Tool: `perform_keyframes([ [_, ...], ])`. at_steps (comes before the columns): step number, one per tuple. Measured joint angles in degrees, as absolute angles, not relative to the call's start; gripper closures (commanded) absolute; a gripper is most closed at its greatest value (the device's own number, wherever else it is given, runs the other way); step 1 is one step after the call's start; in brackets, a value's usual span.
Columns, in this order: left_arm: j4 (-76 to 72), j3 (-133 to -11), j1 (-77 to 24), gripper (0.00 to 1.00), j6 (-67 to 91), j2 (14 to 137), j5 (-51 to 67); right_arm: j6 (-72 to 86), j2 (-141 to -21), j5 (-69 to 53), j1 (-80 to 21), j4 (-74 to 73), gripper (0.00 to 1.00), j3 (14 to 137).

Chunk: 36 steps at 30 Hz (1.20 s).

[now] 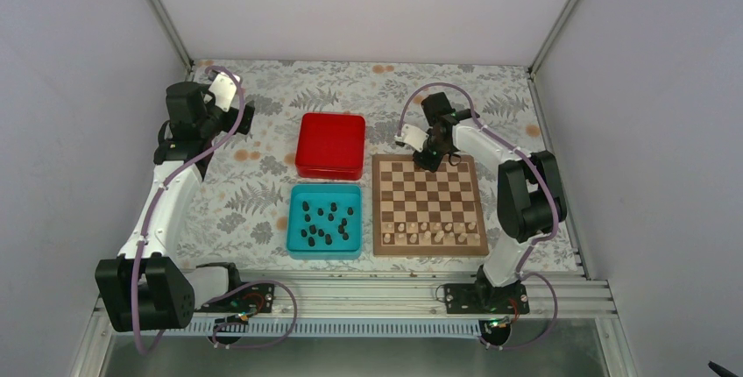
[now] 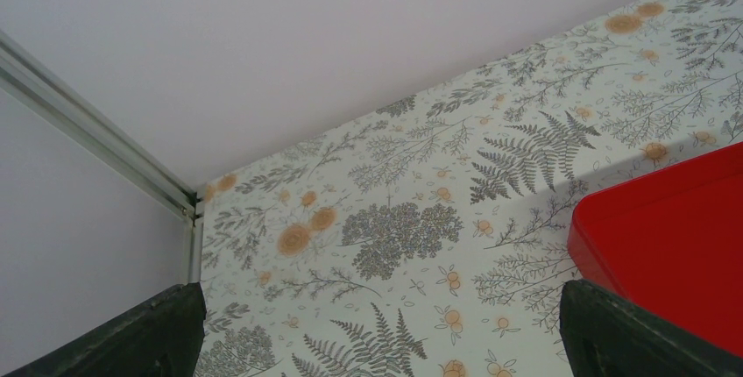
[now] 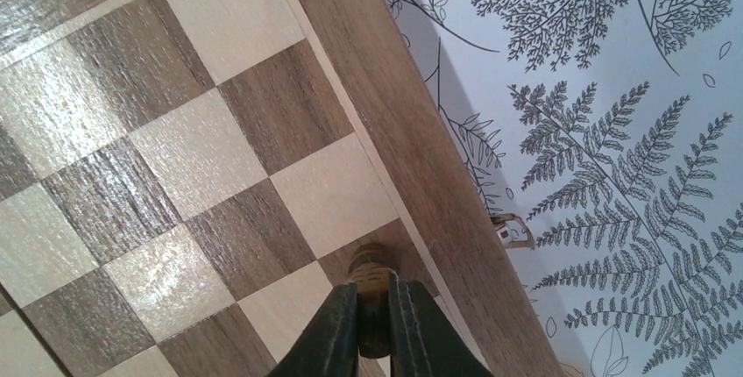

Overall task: Set up the chess pieces on the board
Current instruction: Place the chess piece on the chessboard, then pick up the chess piece from the storage box.

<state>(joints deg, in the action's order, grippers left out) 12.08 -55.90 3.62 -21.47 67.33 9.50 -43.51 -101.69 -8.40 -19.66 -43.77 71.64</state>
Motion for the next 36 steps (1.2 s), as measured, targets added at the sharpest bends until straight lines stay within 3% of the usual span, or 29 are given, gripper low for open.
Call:
perform_keyframes([
  [7,12.08,-55.90,3.64,0.00,-21.47,67.33,9.52,-43.53,-101.69,-8.25,-19.66,-45.45,0.68,71.85],
  [12,12.05,-55.90,3.62,0.00,-21.52,67.33,9.52,-43.53,-101.38,-8.23,-19.92,-48.05,0.61,75.16],
  [19,12.05,-55.90,3.62,0.00,-21.65,67.33,9.52,-42.54,-99.72,-7.18,-25.58,-51.18,0.58,83.33],
  [26,12.05,-55.90,3.62,0.00,-21.65,67.33,9.50,-39.92,-100.62,-6.81,-41.78,-53.30,0.57,90.15],
  [36,12.03,-55.90,3.62,0.00,-21.65,67.33,9.41,-37.65,-114.41,-7.35,-56.99,-51.75,0.58,97.82],
])
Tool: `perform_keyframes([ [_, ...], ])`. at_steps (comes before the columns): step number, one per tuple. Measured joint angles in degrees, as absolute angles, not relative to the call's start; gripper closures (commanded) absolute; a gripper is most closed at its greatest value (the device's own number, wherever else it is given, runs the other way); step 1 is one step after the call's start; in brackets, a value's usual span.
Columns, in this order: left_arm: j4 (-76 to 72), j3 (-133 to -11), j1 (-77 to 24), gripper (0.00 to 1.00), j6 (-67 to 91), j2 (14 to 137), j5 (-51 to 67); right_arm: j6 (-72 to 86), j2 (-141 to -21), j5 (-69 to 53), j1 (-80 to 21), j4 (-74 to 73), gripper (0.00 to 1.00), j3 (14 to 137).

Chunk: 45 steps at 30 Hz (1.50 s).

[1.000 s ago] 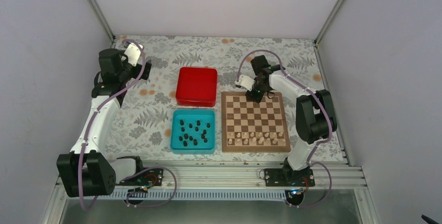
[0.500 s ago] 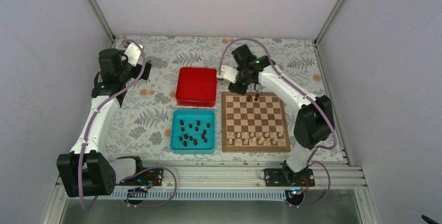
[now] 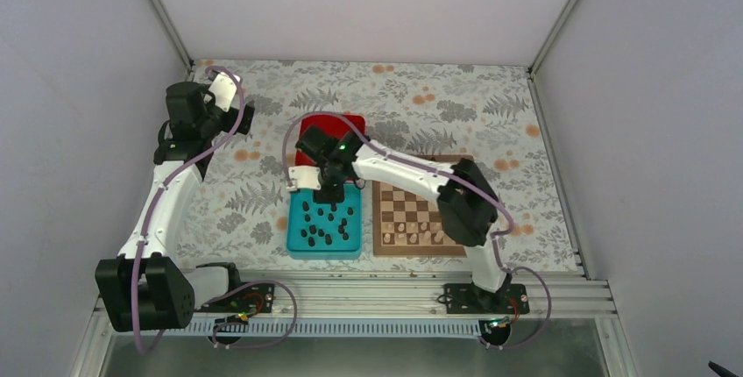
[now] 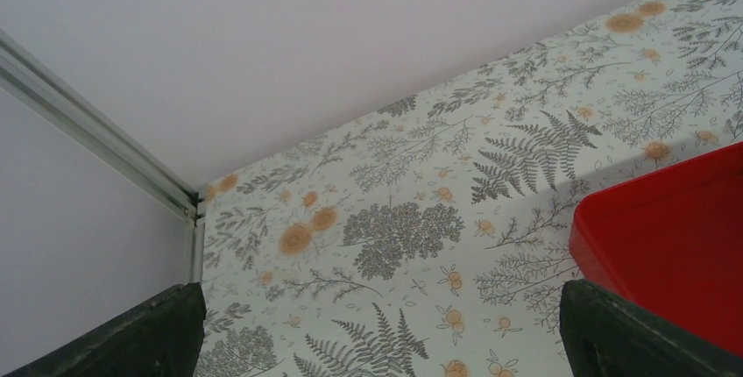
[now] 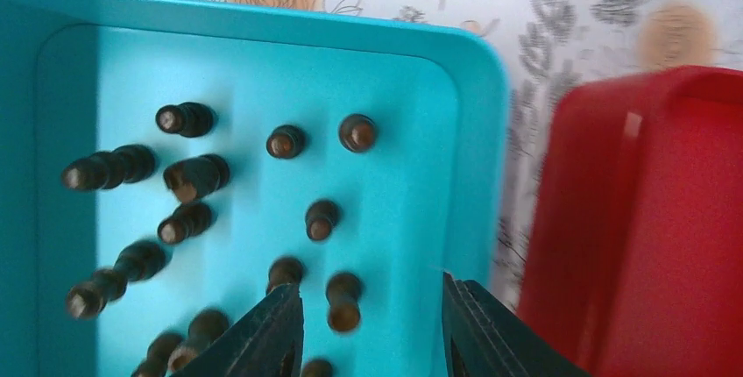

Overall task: Set up the chess pieces on the board
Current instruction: Pick up the chess piece from the storage box.

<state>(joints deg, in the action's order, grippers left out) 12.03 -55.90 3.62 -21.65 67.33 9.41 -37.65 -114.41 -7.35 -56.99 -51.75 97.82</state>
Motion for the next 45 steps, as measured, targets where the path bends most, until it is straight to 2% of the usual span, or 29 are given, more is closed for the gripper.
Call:
perform_keyframes([
  [8,11.53,-55.51,3.62,0.00,-21.65,67.22,9.10,-36.95,-123.46,-7.29,-59.72,-49.84,0.58,100.47],
  [26,11.16,-54.46,3.64,0.00,-21.67,67.09,8.97,-36.58,-127.37,-8.21,-60.03,-48.42,0.58,106.50],
  [33,11.18,-54.28,3.64,0.00,-21.69,67.09,8.97,-36.75,-129.58,-8.47,-60.36,-48.88,0.65,106.87],
  [36,11.18,-54.26,3.64,0.00,-21.69,67.09,8.97,-36.77,-129.75,-8.47,-60.42,-49.21,0.75,106.89],
  [39,11.18,-54.19,3.64,0.00,-21.76,67.09,8.99,-36.86,-129.75,-8.47,-60.38,-49.21,0.89,106.91],
  [45,11.18,-54.19,3.64,0.00,-21.87,67.09,8.99,-36.75,-129.75,-8.51,-60.40,-49.41,0.96,107.07],
])
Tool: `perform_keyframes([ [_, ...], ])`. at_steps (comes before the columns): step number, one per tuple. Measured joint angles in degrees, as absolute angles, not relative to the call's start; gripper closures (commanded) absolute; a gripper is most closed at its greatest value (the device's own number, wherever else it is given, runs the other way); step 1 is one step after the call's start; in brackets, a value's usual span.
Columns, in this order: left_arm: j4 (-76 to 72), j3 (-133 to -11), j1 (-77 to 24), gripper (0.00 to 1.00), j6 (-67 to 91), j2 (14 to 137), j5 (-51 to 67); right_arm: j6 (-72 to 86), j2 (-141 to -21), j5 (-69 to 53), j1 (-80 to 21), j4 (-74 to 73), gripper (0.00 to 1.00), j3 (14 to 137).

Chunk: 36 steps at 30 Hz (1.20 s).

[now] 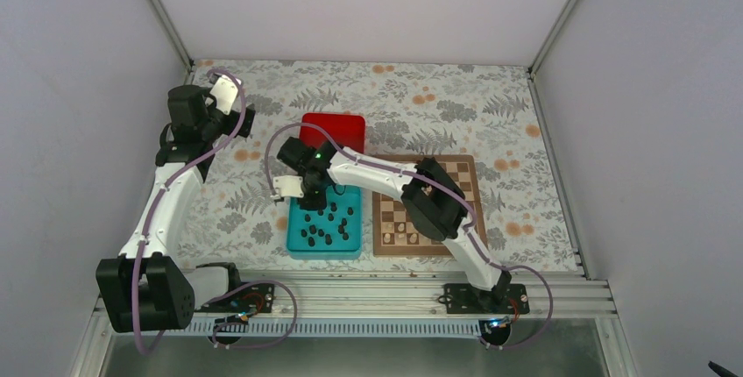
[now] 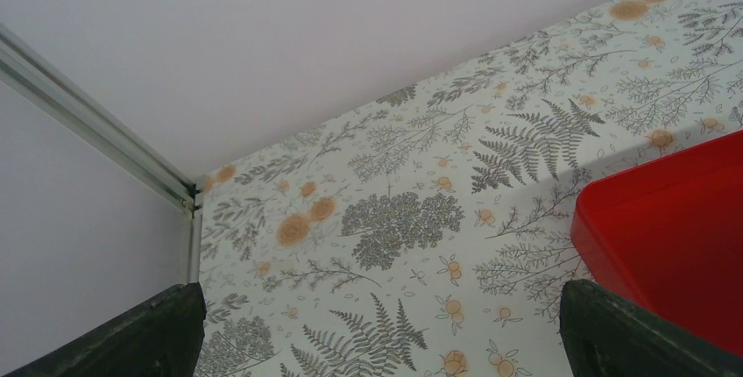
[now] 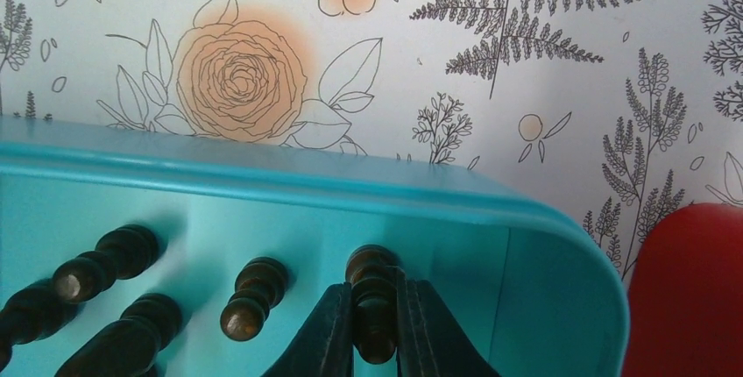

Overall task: Set up the chess pieces on the board
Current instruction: Pick up the chess piece from the storage box, then place the chess piece on the chessboard.

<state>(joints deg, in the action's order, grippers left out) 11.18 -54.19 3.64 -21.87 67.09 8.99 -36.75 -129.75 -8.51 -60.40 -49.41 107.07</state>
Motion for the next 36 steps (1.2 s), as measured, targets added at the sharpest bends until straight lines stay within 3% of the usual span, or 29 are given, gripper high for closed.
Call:
perform_keyframes([
  [11,11.20,-54.19,3.68,0.00,-21.85,67.09,8.99,-36.29,-120.18,-9.45,-57.36,-52.34,0.96,106.04],
  [20,11.22,-54.19,3.68,0.00,-21.85,67.02,9.04,-36.16,-103.55,-11.03,-40.34,-52.42,0.96,99.98],
  [36,11.27,-54.19,3.68,0.00,-21.82,66.13,9.08,-37.69,-102.48,-10.76,-26.48,-50.61,0.95,83.94],
])
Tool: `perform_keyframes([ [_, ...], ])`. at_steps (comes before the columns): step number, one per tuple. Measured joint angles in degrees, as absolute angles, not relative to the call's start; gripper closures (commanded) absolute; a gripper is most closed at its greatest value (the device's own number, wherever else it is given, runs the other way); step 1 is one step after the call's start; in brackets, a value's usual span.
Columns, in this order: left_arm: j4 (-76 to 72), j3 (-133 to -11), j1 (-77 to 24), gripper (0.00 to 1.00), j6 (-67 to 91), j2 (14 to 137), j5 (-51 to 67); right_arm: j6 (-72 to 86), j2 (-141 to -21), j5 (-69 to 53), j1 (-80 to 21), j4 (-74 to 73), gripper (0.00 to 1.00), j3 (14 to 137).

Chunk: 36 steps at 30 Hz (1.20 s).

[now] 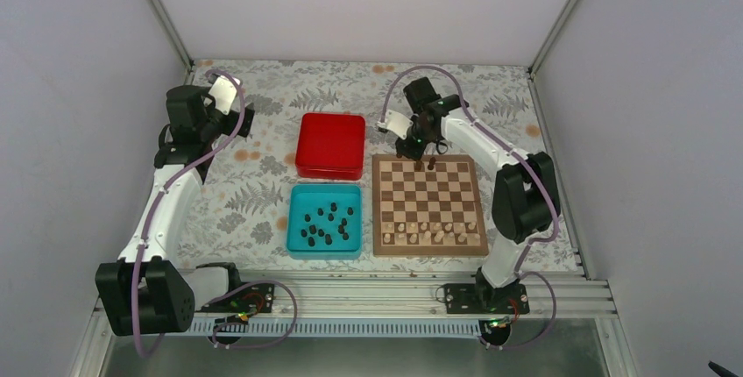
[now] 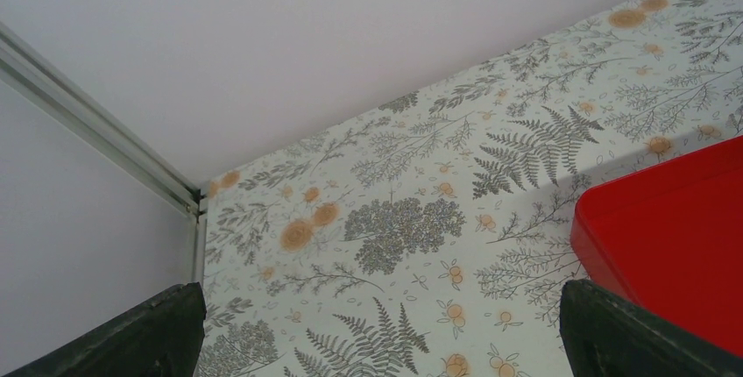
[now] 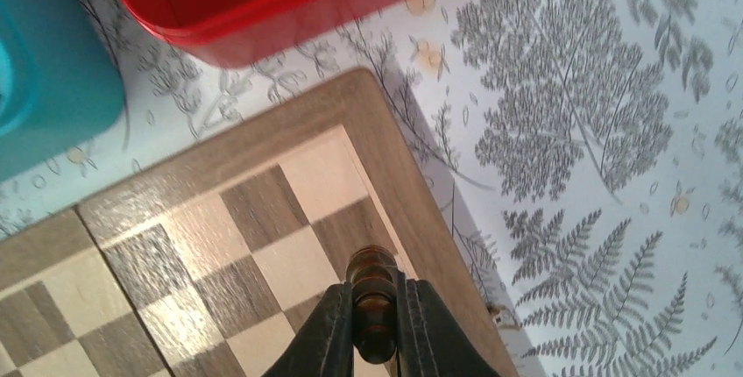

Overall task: Set up the chess pieces on the board
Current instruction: Place the chess piece on the chessboard.

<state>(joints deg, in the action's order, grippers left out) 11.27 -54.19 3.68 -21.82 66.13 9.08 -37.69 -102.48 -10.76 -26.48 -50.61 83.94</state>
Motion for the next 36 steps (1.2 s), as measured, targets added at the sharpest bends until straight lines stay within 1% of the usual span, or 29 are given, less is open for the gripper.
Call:
perform_keyframes([
  [9,11.27,-54.19,3.68,0.00,-21.82,66.11,9.47,-38.35,-102.50,-8.67,-23.53,-48.99,0.95,79.83],
  [27,11.27,-54.19,3.68,0.00,-21.82,66.11,9.56,-40.77,-102.50,-4.99,-18.22,-47.64,0.96,78.61],
  [36,11.27,-54.19,3.68,0.00,-21.82,66.11,9.69,-41.76,-102.50,-5.43,-18.24,-47.75,0.96,77.95],
])
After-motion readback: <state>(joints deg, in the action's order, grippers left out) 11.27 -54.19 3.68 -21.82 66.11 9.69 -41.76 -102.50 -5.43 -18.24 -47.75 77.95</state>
